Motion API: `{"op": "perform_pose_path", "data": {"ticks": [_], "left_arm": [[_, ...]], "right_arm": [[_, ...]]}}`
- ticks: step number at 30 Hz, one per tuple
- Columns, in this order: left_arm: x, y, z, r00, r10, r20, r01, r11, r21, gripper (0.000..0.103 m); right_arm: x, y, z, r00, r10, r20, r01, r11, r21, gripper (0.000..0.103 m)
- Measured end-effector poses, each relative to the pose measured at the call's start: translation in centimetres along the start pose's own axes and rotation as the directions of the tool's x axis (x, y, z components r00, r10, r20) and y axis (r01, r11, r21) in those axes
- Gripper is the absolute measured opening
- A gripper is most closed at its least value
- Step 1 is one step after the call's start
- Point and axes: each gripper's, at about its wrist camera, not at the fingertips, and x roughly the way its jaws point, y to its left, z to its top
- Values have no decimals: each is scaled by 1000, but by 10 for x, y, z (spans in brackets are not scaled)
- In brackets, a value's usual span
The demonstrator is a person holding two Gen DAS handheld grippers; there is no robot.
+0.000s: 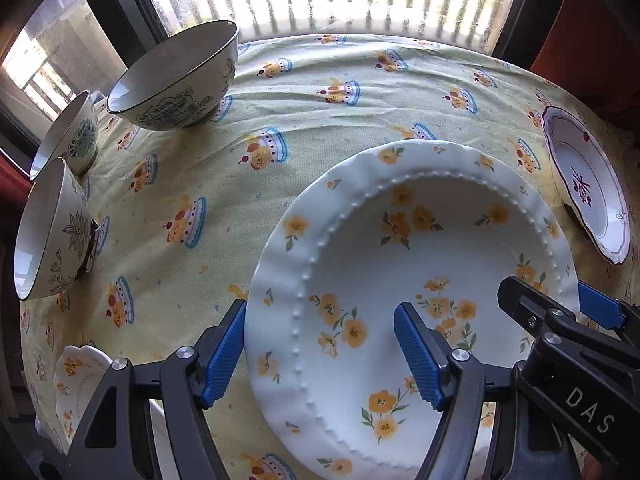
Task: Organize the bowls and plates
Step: 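Grasp the rim of the dotted-rim deep plate with both grippers, then lift the dotted-rim plate and carry it over the yellow-flower plate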
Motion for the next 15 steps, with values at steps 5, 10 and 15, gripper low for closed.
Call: {"op": "perform_pose_path", "data": {"ticks": [5,10,15], "left_arm": [[-2,4,-6,999,-33,1,33,999,-25,74],[5,3,-7,1000,-25,-17,24,999,-44,76],[5,-1,-6,1000,-11,-6,11,999,-52,76]], "right_arm": [[0,-7,-6,999,33,16,-33,999,5,75],[6,-6,-5,999,33,19,-33,999,5,72],[16,-9,1,1000,29,-6,-29,1000,1,65]]}}
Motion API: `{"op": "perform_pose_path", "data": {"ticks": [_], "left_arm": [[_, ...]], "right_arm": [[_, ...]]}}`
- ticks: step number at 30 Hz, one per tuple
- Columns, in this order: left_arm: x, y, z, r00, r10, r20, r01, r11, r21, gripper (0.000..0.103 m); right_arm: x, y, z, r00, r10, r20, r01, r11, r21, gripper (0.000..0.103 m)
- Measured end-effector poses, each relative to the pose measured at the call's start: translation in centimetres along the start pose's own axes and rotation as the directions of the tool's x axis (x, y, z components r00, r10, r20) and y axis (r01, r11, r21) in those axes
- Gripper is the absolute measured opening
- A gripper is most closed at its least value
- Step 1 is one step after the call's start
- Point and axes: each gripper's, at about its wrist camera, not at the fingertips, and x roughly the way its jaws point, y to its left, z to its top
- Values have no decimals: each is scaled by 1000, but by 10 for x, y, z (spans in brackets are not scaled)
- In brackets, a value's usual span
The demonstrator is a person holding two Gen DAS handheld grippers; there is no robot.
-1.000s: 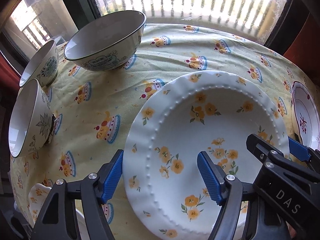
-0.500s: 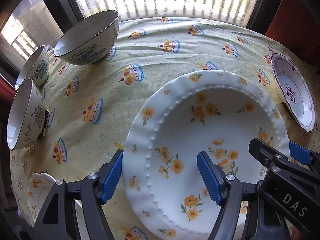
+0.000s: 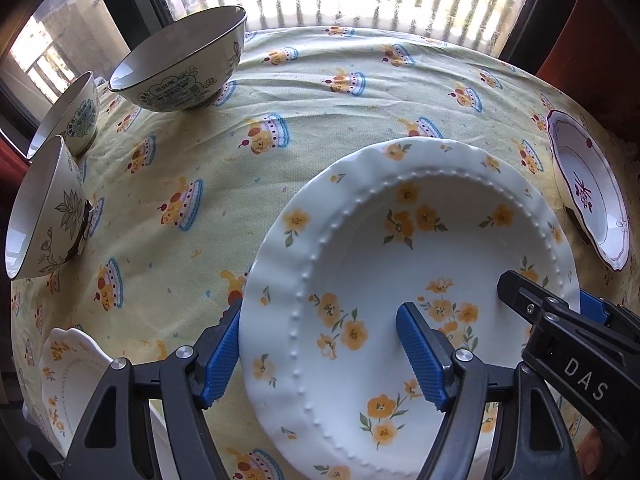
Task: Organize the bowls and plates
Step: 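Lift the dotted-rim plate and carry it over the yellow-flower plate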
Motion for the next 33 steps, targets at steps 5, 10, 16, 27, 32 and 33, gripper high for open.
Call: {"op": "perform_pose_path", "data": {"ticks": [5,10,16,27,32,33], "left_arm": [[-2,0,-5,1000,-15,-27,15,1000,-25,75],[-11,-1,-15,999,-21,-49,19,999,-40,74],[-25,-1,-27,999,-25,-28,24,999,-26,73],[-57,18,-47,998,-57,24,57,998,4,73],[-67,32,-56,996,-77,43,77,997,-7,73],[-68,36,-58,996,-82,46,83,997,-9,73]], "right_arm": [[-2,1,0,1000,-14,5,14,1000,-4,65],[-10,3,-4,999,-34,15,35,999,-27,65],[-21,1,-15,999,-25,22,26,1000,-8,65],[-54,8,-45,997,-29,78,28,1000,8,65],[-66,22,-56,994,-40,102,40,999,5,65],[-69,26,-59,993,-44,109,44,999,-2,65]]}}
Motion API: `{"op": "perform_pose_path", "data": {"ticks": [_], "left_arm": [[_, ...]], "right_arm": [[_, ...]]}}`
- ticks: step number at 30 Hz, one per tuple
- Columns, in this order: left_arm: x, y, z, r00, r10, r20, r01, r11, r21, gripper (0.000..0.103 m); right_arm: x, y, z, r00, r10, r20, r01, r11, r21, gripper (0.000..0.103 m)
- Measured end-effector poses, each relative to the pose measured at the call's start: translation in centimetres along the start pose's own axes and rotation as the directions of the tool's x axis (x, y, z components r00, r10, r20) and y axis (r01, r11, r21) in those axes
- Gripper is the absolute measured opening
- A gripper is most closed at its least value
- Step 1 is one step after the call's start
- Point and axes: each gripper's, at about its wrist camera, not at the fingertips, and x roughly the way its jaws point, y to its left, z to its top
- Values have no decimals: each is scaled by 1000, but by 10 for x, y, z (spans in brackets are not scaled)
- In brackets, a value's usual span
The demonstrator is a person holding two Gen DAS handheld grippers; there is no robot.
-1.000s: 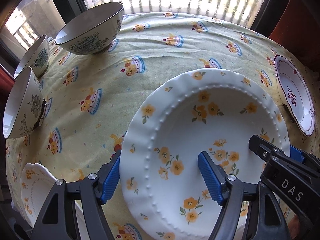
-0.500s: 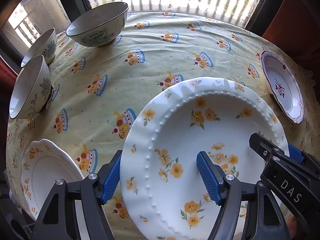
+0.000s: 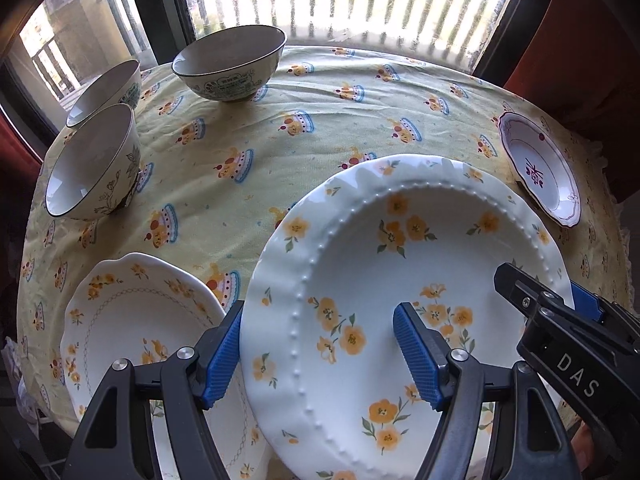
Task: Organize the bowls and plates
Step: 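Lift the dotted-rim plate and carry it over the yellow-flower plate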
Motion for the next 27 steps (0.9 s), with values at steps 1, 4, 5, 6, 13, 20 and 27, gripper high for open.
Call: {"op": "perform_pose_path", "data": {"ticks": [1,4,5,6,13,20,27], "left_arm": [[-2,4,-2,1000,-5,2,5,1000,-2,73],[-12,14,-7,1000,-6,22,5,1000,11,73],[-15,19,-9,1000,-5,29,5,1000,13,73],[-17,24,-10,999,-8,31,8,1000,9,73],[-32,68,-26,999,-6,52,8,999,-41,73],[-38,113,-43,999,-7,39,10,996,-89,73],[-36,149,-61,1000,-4,25,7,993,-119,73]], "right_arm": [[-3,4,-2,1000,-5,6,5,1000,-5,65],[-11,15,-7,1000,-16,15,17,1000,-8,65],[-13,19,-10,1000,-15,15,15,1000,-5,65],[-16,22,-12,1000,-13,17,13,1000,-4,65],[-30,60,-27,999,-7,34,8,1000,-27,65],[-32,106,-44,1000,-1,31,3,997,-79,65],[-27,144,-62,1000,5,6,-5,995,-101,65]]}}
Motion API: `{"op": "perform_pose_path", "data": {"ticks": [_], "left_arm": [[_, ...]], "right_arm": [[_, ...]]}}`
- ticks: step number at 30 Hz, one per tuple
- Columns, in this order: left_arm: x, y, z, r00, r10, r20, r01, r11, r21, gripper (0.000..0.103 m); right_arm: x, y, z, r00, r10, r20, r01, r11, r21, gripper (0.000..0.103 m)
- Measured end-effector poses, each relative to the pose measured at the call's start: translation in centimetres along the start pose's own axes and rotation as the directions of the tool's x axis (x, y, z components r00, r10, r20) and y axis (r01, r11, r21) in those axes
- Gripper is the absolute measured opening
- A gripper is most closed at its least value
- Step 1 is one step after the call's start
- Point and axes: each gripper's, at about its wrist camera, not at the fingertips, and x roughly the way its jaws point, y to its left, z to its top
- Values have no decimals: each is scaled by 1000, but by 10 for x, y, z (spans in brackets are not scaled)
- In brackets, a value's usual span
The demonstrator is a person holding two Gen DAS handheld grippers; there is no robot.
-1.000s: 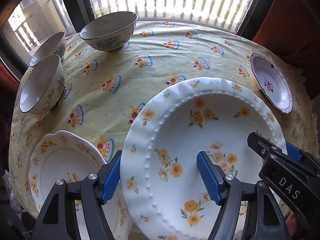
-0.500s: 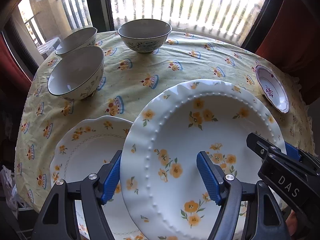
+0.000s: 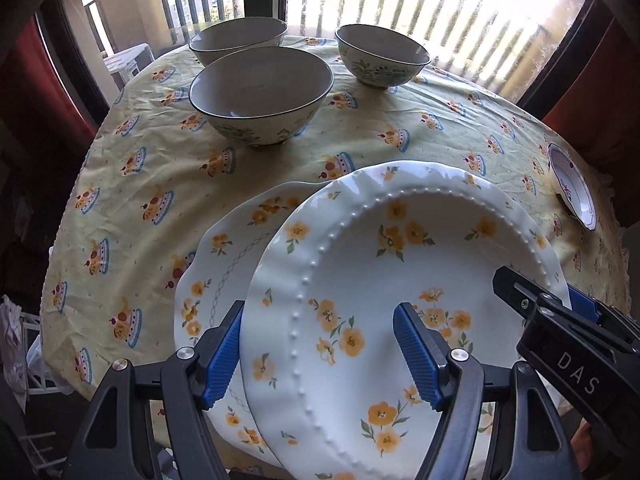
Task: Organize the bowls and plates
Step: 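Lift the dotted-rim plate and carry it over the yellow-flower plate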
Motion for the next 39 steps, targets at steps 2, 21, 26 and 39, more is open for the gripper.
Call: {"op": "perform_pose_path", "data": {"ticks": [2,21,26,39], "left_arm": [[1,9,-3,1000,-5,-2,5,1000,-9,73],[25,38,-17,997,-41,-68,40,999,-24,73],[29,33,-15,997,-31,-67,30,999,-17,73],[37,23,-8,996,38,-78,-39,999,-5,74]], "right_arm": [[2,9,-4,1000,0,-6,0,1000,-9,65],[24,40,-25,995,-62,-72,60,998,-32,65],[29,41,-24,994,-71,-81,68,997,-44,65],[40,36,-17,995,-51,-91,45,997,-66,65]]}}
